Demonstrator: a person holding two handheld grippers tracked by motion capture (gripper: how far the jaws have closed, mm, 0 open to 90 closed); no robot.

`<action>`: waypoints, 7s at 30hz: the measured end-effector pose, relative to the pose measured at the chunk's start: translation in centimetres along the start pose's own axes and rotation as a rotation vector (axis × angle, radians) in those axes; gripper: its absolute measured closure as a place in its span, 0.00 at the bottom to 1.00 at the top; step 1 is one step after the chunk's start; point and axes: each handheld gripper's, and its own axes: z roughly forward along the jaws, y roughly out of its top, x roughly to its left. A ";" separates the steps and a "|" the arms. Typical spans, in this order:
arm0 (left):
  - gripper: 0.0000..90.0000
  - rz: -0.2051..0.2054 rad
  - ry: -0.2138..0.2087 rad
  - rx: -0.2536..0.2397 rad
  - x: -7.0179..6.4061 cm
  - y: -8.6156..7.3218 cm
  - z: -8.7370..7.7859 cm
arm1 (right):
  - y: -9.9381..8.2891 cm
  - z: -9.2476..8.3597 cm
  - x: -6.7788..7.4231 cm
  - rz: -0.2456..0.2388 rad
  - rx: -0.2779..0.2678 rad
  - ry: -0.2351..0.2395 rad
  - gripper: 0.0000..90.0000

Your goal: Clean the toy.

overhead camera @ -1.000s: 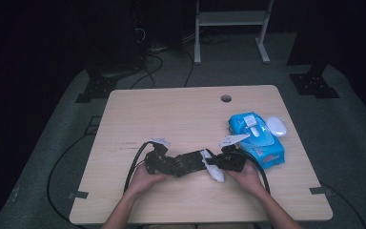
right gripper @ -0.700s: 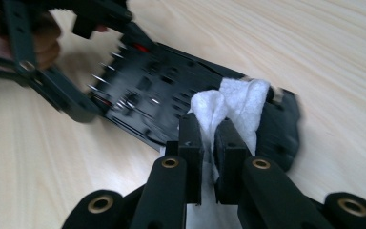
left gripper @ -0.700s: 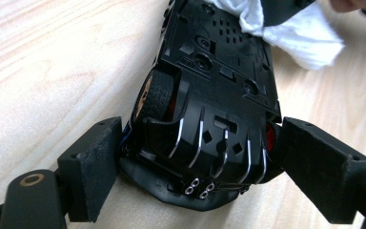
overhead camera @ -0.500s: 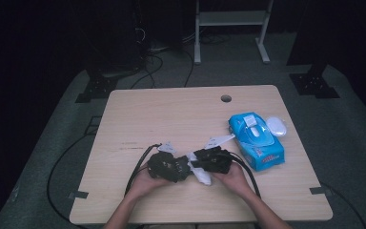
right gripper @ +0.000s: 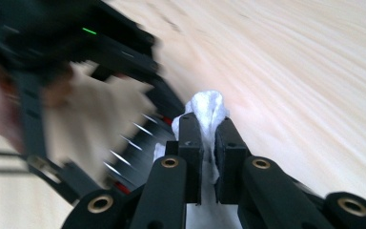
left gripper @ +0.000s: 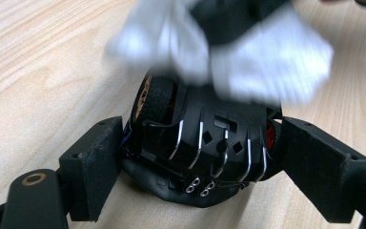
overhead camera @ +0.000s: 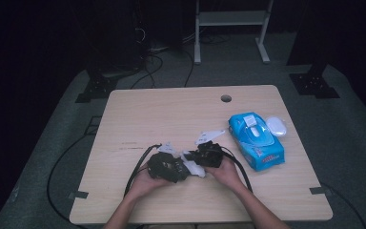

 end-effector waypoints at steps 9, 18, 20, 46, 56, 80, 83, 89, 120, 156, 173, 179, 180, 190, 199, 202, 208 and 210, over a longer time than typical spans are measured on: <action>0.19 0.002 0.002 0.001 0.0 0.0 0.0 | -3.0 -3.8 -4.4 0.082 0.014 -0.145 0.92; 0.19 -0.007 0.000 -0.006 0.0 0.0 0.0 | -2.9 -3.3 -2.4 0.051 0.059 -0.014 0.92; 0.19 -0.010 -0.006 -0.007 0.1 -0.1 0.0 | -3.1 -3.3 -2.3 0.057 0.053 -0.008 0.92; 0.19 -0.064 -0.074 -0.018 0.5 0.1 0.0 | -4.5 -3.8 -2.2 0.064 0.017 0.007 0.92; 0.19 -0.015 -0.064 -0.004 0.1 0.1 0.2 | -5.0 -4.6 -2.6 0.092 0.034 0.059 0.92; 0.18 -0.068 -0.111 -0.012 0.4 0.1 0.1 | -5.9 -5.0 -1.4 0.014 0.025 0.043 0.92; 0.18 -0.082 -0.133 -0.006 0.5 0.1 0.0 | -6.0 -5.0 -1.3 0.020 0.018 0.039 0.92; 0.17 -0.143 -0.199 -0.014 1.2 -0.1 -0.2 | -6.1 -5.1 -1.2 0.011 0.016 0.037 0.93; 0.26 -0.171 -0.107 -0.026 0.6 0.4 0.1 | -6.7 -5.2 -0.1 -0.019 -0.016 -0.008 0.93; 0.43 0.257 0.134 -0.162 -4.0 -0.5 -2.0 | -8.2 -5.8 0.5 -0.015 0.042 0.014 0.93; 0.58 0.309 0.107 -0.132 -4.0 -0.7 -1.3 | -8.1 -5.9 0.2 0.006 0.047 0.026 0.93; 0.63 0.302 0.106 -0.134 -4.0 -0.7 -1.2 | -7.3 -7.0 0.2 0.010 -0.011 0.034 0.93; 0.64 0.287 0.102 -0.144 -3.9 -0.7 -1.2 | -7.1 -7.2 0.2 0.011 -0.023 0.034 0.93; 0.65 0.270 0.107 -0.152 -3.7 -0.7 -1.2 | -4.5 -8.0 1.3 -0.004 -0.113 0.055 0.93; 0.65 0.264 0.109 -0.154 -3.7 -0.7 -1.2 | -1.5 -4.9 2.8 -0.034 -0.108 0.066 0.93; 0.65 0.258 0.108 -0.156 -3.7 -0.8 -1.2 | -0.7 -3.1 3.6 -0.052 -0.096 0.083 0.93; 0.65 0.253 0.111 -0.159 -3.6 -0.8 -1.3 | -0.7 -2.7 2.9 -0.038 -0.091 0.059 0.93; 0.65 0.252 0.112 -0.159 -3.7 -0.8 -1.3 | -0.9 -3.2 2.4 -0.035 -0.088 0.018 0.93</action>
